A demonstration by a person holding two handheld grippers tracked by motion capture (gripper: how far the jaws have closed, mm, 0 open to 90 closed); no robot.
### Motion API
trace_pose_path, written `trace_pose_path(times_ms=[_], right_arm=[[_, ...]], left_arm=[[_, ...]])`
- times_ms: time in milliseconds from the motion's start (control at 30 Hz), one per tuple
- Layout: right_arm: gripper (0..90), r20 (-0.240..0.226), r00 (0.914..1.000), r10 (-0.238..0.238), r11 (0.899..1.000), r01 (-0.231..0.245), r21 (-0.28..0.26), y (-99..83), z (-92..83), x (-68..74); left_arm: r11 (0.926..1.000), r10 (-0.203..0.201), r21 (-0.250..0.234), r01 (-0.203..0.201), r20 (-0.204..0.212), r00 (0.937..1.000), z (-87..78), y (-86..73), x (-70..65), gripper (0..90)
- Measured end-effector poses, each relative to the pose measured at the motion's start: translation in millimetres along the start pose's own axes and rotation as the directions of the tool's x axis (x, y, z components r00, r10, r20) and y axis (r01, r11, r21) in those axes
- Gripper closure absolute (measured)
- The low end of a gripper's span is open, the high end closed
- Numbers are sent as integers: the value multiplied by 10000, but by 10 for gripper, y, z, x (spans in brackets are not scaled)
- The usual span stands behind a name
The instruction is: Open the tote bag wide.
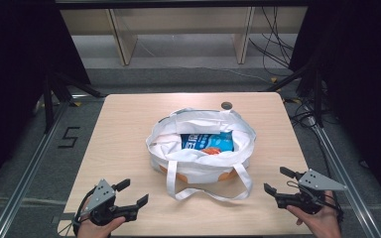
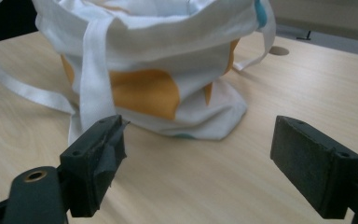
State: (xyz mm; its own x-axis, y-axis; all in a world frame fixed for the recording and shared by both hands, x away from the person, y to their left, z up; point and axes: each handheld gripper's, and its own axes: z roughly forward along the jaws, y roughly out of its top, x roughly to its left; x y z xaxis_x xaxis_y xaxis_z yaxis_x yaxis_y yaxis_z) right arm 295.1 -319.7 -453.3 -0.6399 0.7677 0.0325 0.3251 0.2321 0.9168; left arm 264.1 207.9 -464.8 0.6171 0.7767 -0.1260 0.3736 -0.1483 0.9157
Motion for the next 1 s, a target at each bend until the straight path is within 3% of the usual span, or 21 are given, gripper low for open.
trace_pose_path(times_ms=[133,167,200,300,400,433,467,533,567,600,633,933,1000], right_arm=[[185,-86,9999,82,9996,-80,277,-87,-22,54],[185,-180,9996,195,9990,-188,414,-110,-30,74],[187,-200,9998,-10,9993,18,365,-133,-27,69],[191,-253,9997,51,9969,-31,780,-202,-61,119],[194,-305,9995,-106,9970,129,762,-276,-69,138],[197,-381,9993,59,9952,-22,978,-299,-85,155],[198,-363,9992,-162,9956,195,922,-321,-87,148],[198,-366,9991,-233,9941,270,1054,-361,-104,147],[199,-387,9989,-261,9948,297,969,-371,-103,146],[200,-438,9990,42,9938,7,1111,-386,-113,165],[200,-478,9988,-45,9936,98,1122,-393,-112,154],[199,-411,9985,-356,9920,403,1200,-415,-84,136],[199,-468,9988,-173,9911,233,1309,-419,-83,148]], left_arm=[[9999,90,106,-91,70,9999,24,-73,-38,160],[9998,-43,191,44,-51,10000,27,-93,-67,160],[9996,28,270,-28,1,10000,36,-114,-83,160],[9984,244,511,-246,55,9997,79,-172,-142,160],[9969,323,717,-331,129,9994,124,-198,-168,160],[9969,346,698,-356,163,9993,144,-207,-168,160],[9951,487,865,-487,16,9988,139,-212,-168,160],[9962,438,761,-435,-29,9990,149,-216,-169,160],[9936,673,903,-680,106,9977,143,-213,-142,160],[9953,482,843,-480,-2,9988,150,-214,-151,160],[9942,713,810,-714,32,9974,149,-205,-136,160],[9939,705,843,-705,37,9975,147,-197,-126,160],[9951,605,782,-610,87,9981,154,-199,-123,160]])
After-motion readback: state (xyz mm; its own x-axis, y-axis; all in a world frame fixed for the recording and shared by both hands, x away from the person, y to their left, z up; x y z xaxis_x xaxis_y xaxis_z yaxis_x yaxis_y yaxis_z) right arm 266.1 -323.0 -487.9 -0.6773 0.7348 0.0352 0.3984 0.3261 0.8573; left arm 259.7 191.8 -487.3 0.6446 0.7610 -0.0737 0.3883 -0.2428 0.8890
